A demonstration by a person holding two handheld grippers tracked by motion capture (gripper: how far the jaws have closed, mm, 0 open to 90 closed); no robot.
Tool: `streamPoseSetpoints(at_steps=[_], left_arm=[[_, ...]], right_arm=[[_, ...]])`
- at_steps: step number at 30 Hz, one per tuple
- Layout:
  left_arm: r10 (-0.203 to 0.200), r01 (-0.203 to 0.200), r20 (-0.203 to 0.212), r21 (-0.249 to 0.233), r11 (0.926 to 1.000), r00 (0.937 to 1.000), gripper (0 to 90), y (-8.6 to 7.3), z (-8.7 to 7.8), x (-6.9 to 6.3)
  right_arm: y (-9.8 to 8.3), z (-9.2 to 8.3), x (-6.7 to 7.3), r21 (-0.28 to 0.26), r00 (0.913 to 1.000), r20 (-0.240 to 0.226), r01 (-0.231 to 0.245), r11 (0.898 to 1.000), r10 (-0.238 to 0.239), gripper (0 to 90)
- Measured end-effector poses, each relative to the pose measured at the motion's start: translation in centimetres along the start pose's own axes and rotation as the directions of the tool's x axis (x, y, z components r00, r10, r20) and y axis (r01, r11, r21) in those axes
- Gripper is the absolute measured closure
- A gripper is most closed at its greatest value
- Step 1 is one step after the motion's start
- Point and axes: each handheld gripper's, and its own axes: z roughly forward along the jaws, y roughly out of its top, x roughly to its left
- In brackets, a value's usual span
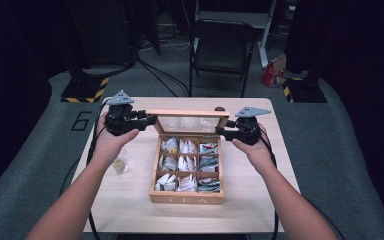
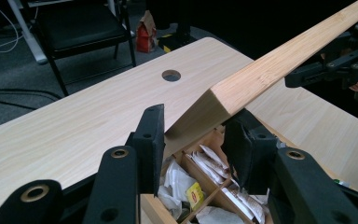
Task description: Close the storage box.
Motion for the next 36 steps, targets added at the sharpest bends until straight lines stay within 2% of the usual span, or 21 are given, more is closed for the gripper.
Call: streamPoseSetpoints(at_steps=[8, 13, 20, 29, 33, 36], left_arm=[[0.025, -0.025, 0.005, 0.015, 0.9996, 0.9997, 58.2, -0.7, -0.5, -0.6], [0.026, -0.026, 0.008, 0.012, 0.9996, 0.9996, 57.9, -1.3, -0.7, -0.9], [0.031, -0.032, 0.011, 0.015, 0.9994, 0.9994, 57.2, -2.3, -1.1, -1.6], [0.034, -0.034, 0.020, 0.013, 0.9993, 0.9992, 56.6, -3.2, -1.3, -2.0], [0.039, -0.039, 0.023, 0.021, 0.9990, 0.9990, 56.6, -3.4, -1.4, -2.2], [0.040, -0.041, 0.020, 0.016, 0.9990, 0.9990, 56.5, -3.8, -1.5, -2.4]], right_arm=[[0.1, -1.5, 1.0, 0.009, 0.9998, -0.021, 0.007, 1.000, -0.007, 49.6], [0.1, -2.1, 1.7, 0.014, 0.9999, -0.010, 0.013, 1.000, -0.013, 49.6], [0.0, -3.5, 2.6, 0.017, 0.9995, -0.029, 0.012, 1.000, -0.012, 49.4], [0.0, -4.8, 3.5, -0.013, 0.9982, -0.055, 0.024, 1.000, -0.025, 49.0], [0.1, -5.1, 3.8, -0.010, 0.9978, -0.059, 0.028, 1.000, -0.029, 47.8], [0.1, -5.5, 4.2, -0.011, 0.9968, -0.062, 0.050, 0.999, -0.051, 47.0]])
